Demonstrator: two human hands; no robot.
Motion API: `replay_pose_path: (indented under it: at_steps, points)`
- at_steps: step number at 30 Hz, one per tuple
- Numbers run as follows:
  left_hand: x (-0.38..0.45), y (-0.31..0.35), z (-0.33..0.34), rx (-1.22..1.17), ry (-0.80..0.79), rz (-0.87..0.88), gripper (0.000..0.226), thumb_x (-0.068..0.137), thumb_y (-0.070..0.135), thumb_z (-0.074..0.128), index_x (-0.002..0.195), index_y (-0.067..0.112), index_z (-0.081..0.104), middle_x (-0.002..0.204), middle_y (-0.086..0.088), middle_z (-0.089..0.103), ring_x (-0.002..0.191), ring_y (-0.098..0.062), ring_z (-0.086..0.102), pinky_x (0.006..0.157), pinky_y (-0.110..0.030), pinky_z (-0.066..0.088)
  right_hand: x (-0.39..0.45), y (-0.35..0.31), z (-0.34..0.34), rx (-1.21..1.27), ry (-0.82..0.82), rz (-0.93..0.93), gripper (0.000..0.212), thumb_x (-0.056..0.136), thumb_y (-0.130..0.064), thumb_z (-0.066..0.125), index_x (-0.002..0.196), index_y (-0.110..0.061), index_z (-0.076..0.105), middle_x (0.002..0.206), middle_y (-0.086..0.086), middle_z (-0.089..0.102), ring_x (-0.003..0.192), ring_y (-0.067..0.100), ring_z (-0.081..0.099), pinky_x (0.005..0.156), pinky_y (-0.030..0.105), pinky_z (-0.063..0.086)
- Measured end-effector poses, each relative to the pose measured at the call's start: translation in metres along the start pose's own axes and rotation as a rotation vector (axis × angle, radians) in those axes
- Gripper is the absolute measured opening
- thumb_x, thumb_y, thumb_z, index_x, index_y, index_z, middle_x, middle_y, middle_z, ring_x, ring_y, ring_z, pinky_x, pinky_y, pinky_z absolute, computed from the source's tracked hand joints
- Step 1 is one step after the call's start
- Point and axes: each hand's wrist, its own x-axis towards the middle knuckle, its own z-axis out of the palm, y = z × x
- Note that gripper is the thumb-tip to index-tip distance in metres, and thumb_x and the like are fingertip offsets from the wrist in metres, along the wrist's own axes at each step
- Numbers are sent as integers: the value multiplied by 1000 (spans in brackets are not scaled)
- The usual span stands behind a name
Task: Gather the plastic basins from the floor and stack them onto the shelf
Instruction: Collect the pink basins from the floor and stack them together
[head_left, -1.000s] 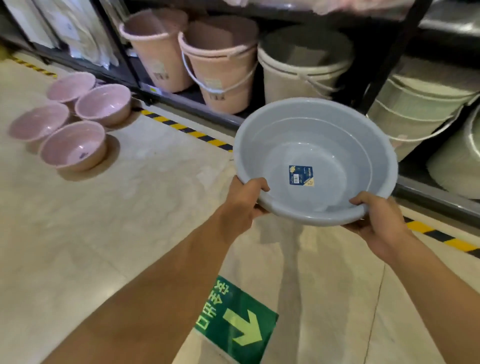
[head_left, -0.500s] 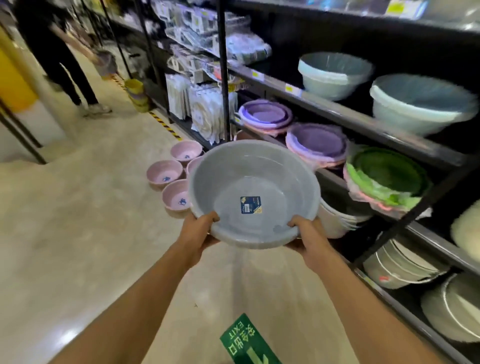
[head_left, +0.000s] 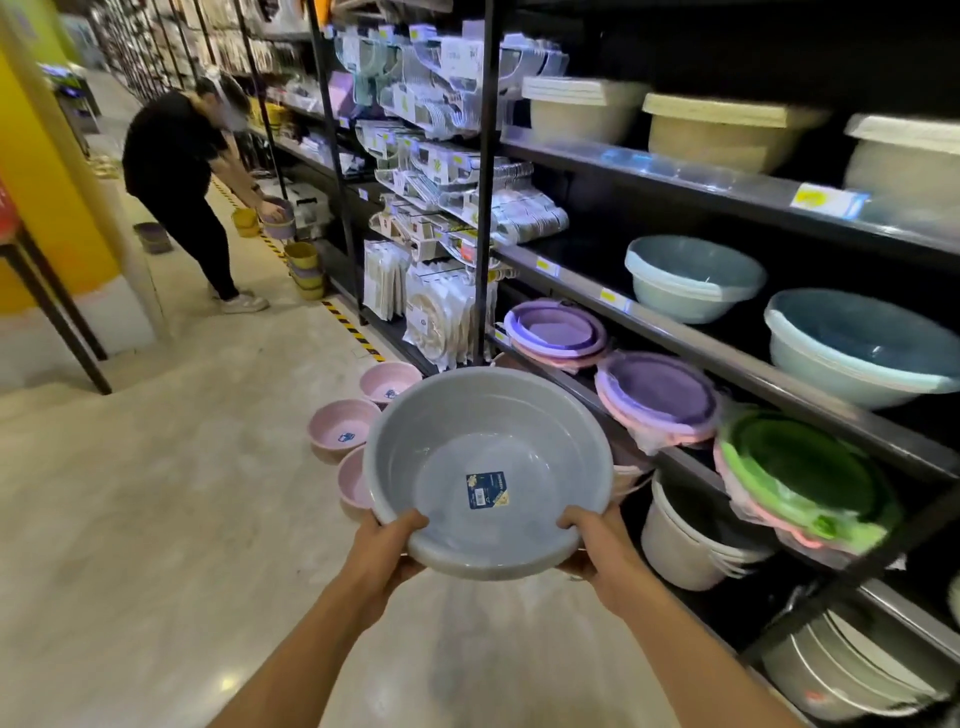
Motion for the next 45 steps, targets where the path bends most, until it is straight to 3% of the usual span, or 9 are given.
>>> replay_pose_path:
  at_steps: [7, 12, 14, 17, 22, 28, 33, 37, 45]
  points:
    - [60, -5, -11, -39, -68, -56, 54, 86, 11, 75, 136, 18, 56, 117, -14, 77, 91, -31, 79, 64, -34, 65, 46, -3, 15, -7, -1, 37, 59, 79, 2, 65, 129, -27, 52, 121, 10, 65, 98, 32, 66, 52, 31, 59]
    - [106, -2, -9, -46, -100, -78, 63, 74, 13, 82, 132, 19, 60, 97, -8, 83, 80, -25, 81, 64, -37, 65, 104, -13, 15, -35, -41, 56, 58, 77, 2, 65, 128, -23, 57, 116, 12, 69, 93, 32, 67, 54, 33, 59]
    - [125, 5, -6, -51, -99, -84, 74, 66, 17, 84, 135, 20, 59, 104, -9, 82, 87, -28, 81, 68, -39, 65, 131, -21, 20, -39, -70, 67, 63, 69, -1, 67, 127, -22, 59, 113, 12, 71, 90, 31, 68, 54, 33, 59]
    - [159, 22, 0, -52, -66, -79, 85, 60, 22, 88, 139, 20, 56, 120, -16, 76, 101, -36, 78, 74, -44, 66, 178, -35, 33, -39, -122, 72, 60, 76, 5, 63, 127, -26, 59, 114, 11, 73, 93, 32, 69, 58, 37, 60]
    - [206, 52, 9, -39, 10, -86, 92, 52, 29, 94, 137, 21, 59, 116, -12, 79, 100, -34, 78, 74, -42, 66, 243, -67, 59, -96, -237, 82, 57, 80, 8, 61, 119, -33, 62, 99, 2, 80, 92, 30, 72, 61, 37, 61]
    - [263, 73, -7, -57, 160, -96, 71, 63, 19, 82, 131, 11, 64, 111, -20, 80, 95, -40, 78, 70, -42, 64, 309, -97, 103, -166, -357, 103, 64, 81, 11, 56, 135, -22, 56, 124, 18, 71, 94, 33, 69, 58, 34, 58]
    - [317, 76, -39, -74, 262, -138, 68, 63, 17, 78, 129, 12, 64, 112, -22, 78, 98, -45, 75, 74, -48, 64, 360, -94, 143, -229, -379, 133, 66, 61, 3, 62, 122, -22, 64, 99, 11, 79, 75, 26, 74, 53, 34, 55]
    - [374, 76, -71, -69, 333, -186, 65, 67, 11, 81, 128, 8, 59, 116, -24, 74, 97, -46, 75, 81, -58, 64, 410, -79, 169, -300, -385, 198, 69, 55, -2, 63, 120, -24, 66, 99, 11, 80, 76, 27, 73, 55, 33, 55]
    - [497, 52, -122, 131, 253, -289, 61, 57, 21, 79, 116, 18, 67, 110, -17, 78, 94, -38, 77, 85, -60, 63, 539, -33, 187, -448, -430, 326, 82, 45, -6, 68, 125, -25, 69, 115, 18, 77, 107, 44, 72, 85, 52, 58]
